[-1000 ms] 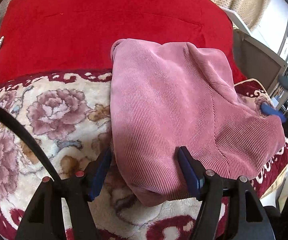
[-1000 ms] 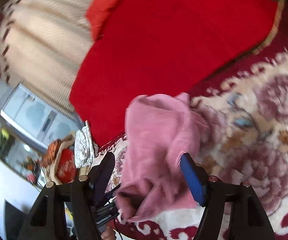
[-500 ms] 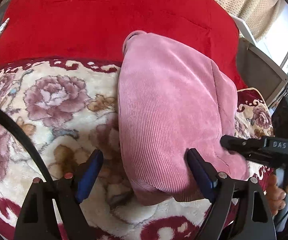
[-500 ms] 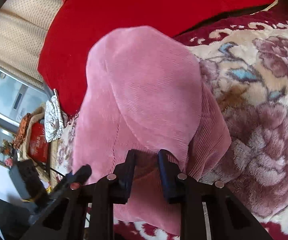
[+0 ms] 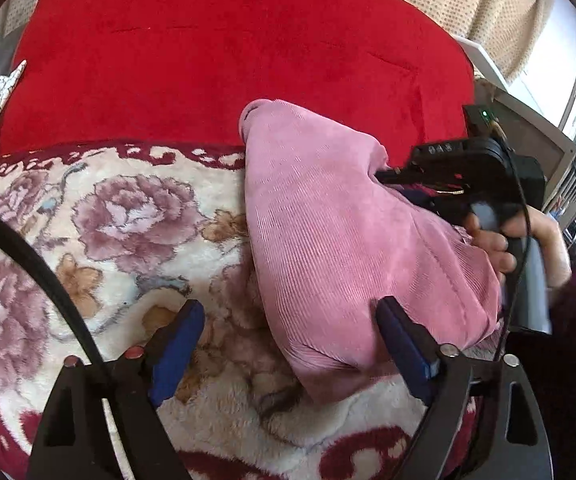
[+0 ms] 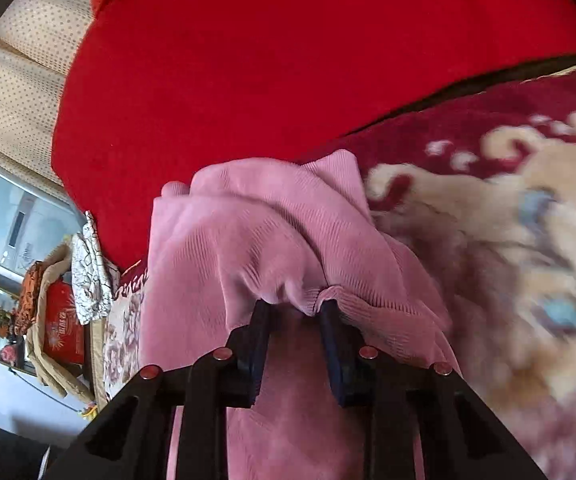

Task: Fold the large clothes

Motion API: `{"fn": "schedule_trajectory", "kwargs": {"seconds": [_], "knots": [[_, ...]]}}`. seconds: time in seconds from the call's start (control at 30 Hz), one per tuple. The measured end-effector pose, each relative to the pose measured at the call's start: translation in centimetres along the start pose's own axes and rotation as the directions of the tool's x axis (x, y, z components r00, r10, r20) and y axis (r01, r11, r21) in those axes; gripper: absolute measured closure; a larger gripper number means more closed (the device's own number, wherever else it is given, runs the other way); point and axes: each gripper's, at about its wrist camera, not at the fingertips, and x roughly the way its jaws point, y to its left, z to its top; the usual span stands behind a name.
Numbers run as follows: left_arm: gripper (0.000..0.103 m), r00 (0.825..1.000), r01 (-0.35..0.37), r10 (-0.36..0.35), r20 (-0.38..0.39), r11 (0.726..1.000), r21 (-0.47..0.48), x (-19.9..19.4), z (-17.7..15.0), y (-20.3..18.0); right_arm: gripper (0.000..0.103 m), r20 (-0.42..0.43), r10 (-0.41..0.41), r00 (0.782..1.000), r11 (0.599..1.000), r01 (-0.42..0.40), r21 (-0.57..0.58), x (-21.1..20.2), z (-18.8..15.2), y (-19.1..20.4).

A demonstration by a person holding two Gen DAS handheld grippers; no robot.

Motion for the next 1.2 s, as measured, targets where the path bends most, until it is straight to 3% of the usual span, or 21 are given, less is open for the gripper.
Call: {"fn": "schedule_trajectory", "kwargs": {"seconds": [0.17, 0.33, 0.43, 0.63, 0.77, 0.87, 0.93, 1.03, 1.2], "knots": [[0.005, 0.999, 0.019, -0.023, -0.049, 0.997, -0.081, 0.8, 0.4, 0.8, 0.073, 0.000, -0.066, 0.998, 0.997, 0.066, -0.050, 0.2, 0.4, 1.1], [0.005, 1.000, -0.008, 0.007, -0.006, 0.999, -0.036, -2.0, 0.2, 0.6, 0.073, 0.053, 0.011, 0.999, 1.000, -0.010, -0.003, -5.0, -0.6, 0.2], [0.005, 0.998, -0.057, 0.057, 0.028, 0.998, -0.007, -3.9, 0.2, 0.6, 0.072, 0.104, 0.034, 0.994, 0.999, -0.029, -0.043, -9.0, -2.1, 0.6], [0.005, 0.988, -0.140, 0.138, 0.070, 0.990, 0.028, -6.2, -0.1, 0.7, 0.072, 0.081, 0.116, 0.990, 0.981, -0.102, -0.166, -13.4, -7.1, 3.1], [0.005, 0.985, -0.149, 0.147, 0.095, 0.989, 0.014, -7.0, 0.7, 0.5, 0.072, 0.011, 0.130, 0.991, 0.973, -0.126, -0.193, -12.8, -10.2, 4.2], [0.005, 0.985, -0.148, 0.145, 0.095, 0.989, 0.028, -6.3, 1.4, -0.2, 0.072, 0.003, 0.057, 0.998, 0.975, -0.055, -0.216, -11.2, -11.7, 3.8], [0.005, 0.985, -0.167, 0.164, 0.052, 0.983, 0.076, -4.3, 1.5, -1.3, 0.073, -0.002, 0.004, 1.000, 0.977, -0.004, -0.215, -9.7, -12.1, 3.3], [0.005, 0.980, -0.193, 0.198, -0.013, 0.968, 0.160, -1.3, 0.5, -2.6, 0.073, -0.001, 0.011, 1.000, 0.976, -0.011, -0.216, -8.7, -12.5, 2.8], [0.005, 0.984, -0.170, 0.175, -0.046, 0.982, 0.085, -1.5, 0.5, -1.3, 0.073, 0.007, 0.038, 0.999, 0.973, -0.035, -0.228, -9.4, -12.4, 3.2]]}}
